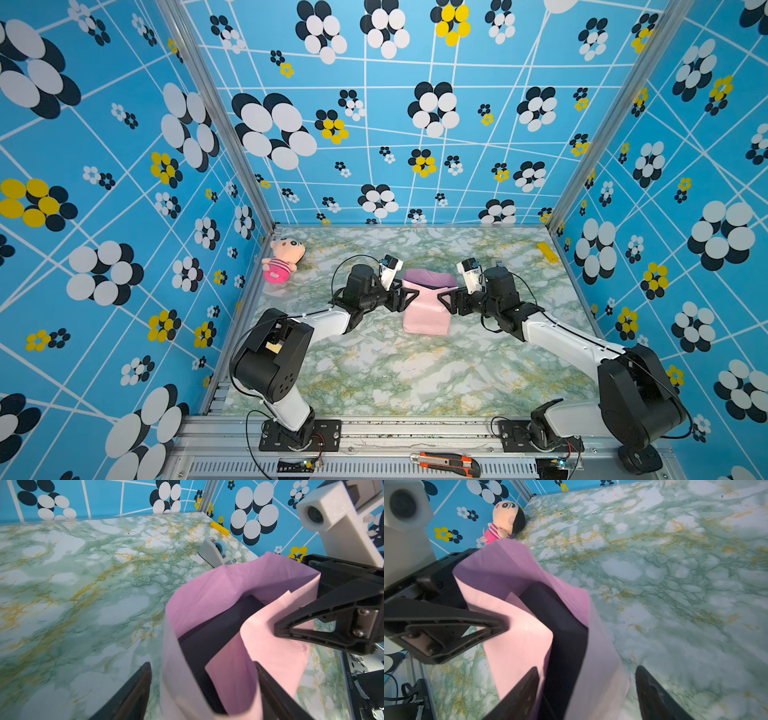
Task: Wrap a gift box in wrapping paper
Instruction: Fold the wrapping paper for the gift box.
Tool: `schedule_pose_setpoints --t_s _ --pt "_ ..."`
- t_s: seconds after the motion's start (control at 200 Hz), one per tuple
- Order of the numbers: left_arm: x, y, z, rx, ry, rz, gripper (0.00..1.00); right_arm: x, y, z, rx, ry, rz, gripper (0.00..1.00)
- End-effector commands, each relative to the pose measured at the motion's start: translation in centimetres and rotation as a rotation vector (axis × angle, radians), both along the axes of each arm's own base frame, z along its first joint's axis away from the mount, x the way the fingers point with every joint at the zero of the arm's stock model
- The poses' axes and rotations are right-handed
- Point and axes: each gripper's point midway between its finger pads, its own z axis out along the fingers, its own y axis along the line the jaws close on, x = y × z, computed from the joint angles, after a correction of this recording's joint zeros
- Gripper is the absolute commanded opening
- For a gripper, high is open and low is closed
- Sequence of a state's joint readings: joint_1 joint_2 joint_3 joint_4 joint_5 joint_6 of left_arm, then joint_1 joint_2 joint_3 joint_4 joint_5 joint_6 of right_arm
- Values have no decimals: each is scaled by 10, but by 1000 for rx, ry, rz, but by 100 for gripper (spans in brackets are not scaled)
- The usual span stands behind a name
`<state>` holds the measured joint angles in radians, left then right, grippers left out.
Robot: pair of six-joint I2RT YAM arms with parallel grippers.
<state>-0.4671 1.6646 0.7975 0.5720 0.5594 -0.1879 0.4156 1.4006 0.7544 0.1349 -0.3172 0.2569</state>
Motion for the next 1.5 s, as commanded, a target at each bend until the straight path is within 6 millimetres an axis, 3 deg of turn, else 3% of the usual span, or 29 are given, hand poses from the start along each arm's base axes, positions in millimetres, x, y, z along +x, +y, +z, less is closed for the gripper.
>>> schedule_pose_setpoints --t_s 0.0,0.13,0.22,0.375,0.49,0.61,0.835,0.945,1.105,1.26,1.374,1.494 --pt "-2 5 -18 44 28 31 73 14 -5 0 6 8 -72 70" --pt "-4 8 -29 86 35 54 69 13 -7 -5 19 24 -95 71" --pt "-6 10 -35 131 33 69 66 8 -4 8 66 4 -79 84" --pt "-8 15 -43 195 33 103 62 -8 -13 26 93 -9 -98 87" --pt "-8 16 -45 210 39 119 59 -24 -27 12 37 39 -145 82" --pt "-12 15 -48 231 38 111 57 -33 -23 3 -5 68 -123 76" --pt "-19 11 -51 249 32 84 55 -13 -10 3 70 74 -156 68" --pt "-22 9 -53 270 27 72 55 -6 -20 -15 33 134 -245 56" --pt "-22 11 -54 285 25 79 55 -13 -31 -40 -22 235 -312 46" --pt "-21 14 -55 301 28 91 56 -14 -26 -24 18 206 -293 55" --pt "-20 16 -56 310 32 105 56 -20 -19 -9 -24 142 -283 56" --pt "-18 17 -56 312 36 118 56 -23 -21 -8 -62 108 -317 57"
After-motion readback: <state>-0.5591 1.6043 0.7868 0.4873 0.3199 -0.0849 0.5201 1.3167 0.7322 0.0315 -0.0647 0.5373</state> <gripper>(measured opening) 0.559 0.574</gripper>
